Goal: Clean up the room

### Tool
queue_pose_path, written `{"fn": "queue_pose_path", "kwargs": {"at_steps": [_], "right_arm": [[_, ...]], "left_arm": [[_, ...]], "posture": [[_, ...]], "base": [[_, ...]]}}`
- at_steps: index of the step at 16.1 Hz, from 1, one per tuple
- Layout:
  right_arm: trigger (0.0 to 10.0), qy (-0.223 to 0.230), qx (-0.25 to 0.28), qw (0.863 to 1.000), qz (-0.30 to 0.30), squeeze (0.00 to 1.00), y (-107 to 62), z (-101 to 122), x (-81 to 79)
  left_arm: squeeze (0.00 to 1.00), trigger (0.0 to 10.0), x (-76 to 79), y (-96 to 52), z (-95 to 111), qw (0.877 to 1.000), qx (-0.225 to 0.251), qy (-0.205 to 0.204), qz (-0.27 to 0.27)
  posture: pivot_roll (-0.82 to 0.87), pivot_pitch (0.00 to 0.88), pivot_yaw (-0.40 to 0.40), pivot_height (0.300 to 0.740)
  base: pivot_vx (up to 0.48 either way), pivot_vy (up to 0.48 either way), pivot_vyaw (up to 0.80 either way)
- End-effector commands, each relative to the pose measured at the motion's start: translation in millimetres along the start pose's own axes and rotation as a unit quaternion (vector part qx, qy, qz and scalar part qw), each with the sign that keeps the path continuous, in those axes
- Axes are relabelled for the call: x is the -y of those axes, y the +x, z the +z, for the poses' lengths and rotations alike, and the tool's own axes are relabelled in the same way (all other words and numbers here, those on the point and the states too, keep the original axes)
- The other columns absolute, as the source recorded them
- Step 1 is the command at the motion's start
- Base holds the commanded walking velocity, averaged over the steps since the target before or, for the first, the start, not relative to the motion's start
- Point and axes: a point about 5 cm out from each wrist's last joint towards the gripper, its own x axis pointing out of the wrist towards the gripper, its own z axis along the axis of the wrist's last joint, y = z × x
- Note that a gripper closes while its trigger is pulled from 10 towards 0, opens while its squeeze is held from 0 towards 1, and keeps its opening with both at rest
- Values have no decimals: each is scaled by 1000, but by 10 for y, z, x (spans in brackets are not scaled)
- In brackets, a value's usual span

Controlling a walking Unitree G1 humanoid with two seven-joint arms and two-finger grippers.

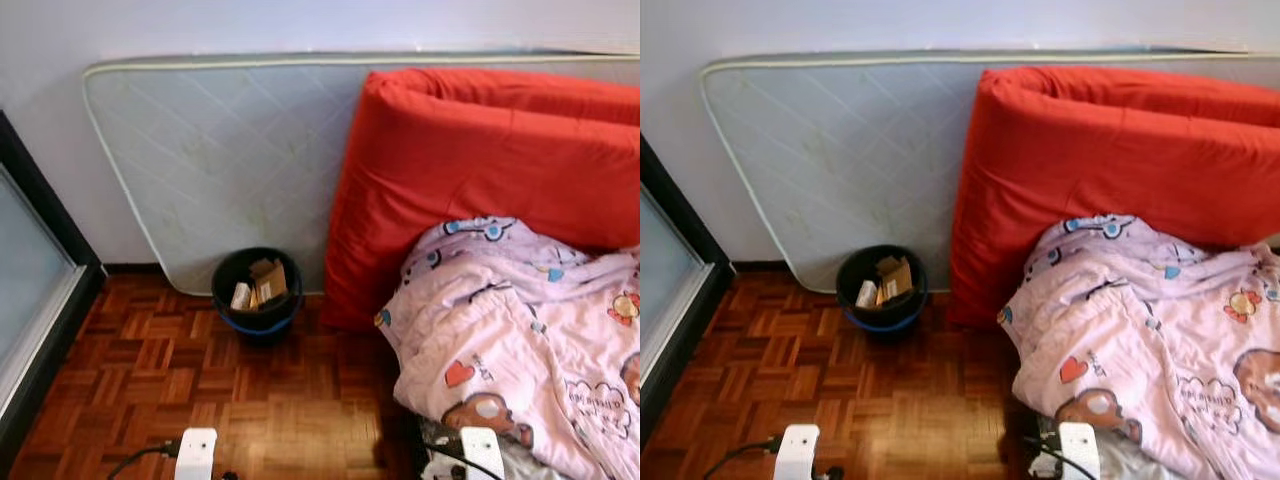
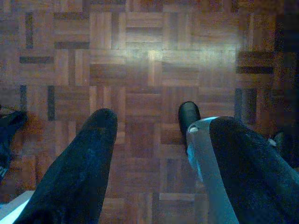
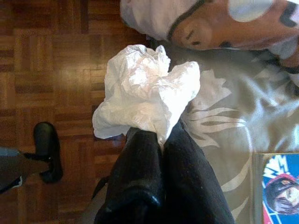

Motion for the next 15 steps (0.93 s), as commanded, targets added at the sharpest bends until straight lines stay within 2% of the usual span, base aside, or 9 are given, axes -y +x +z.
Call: {"fn": "queue_pose_path", "kwargs": {"at_steps": [1,2,10,14,15], "right_arm": [[10000,2,0,1000,-2,0,-4,-8,21],[10000,3,0,1000,-3,0,-4,-4,35],[10000,3,1,1000,-5,0,-4,26,108],[10000,2,3,1000,-1,0,10,63,37],[10000,2,3,1000,1,0,15,71,-4]], "left_arm": [[0,10000,-2,-1,-18,1000,-6,3,0],[0,10000,0,-1,-19,1000,-6,3,0],[0,10000,3,-1,-19,1000,-6,4,1],[0,10000,2,-2,-22,1000,-7,1,1],[0,10000,5,-1,-22,1000,-7,1,1]], "posture": [[-15,0,14,740],[-15,0,14,740],[-15,0,14,740],[-15,0,14,740],[-15,0,14,740]], "base": [[0,0,0],[0,368,0],[0,0,0],[0,0,0],[0,480,0]]}}
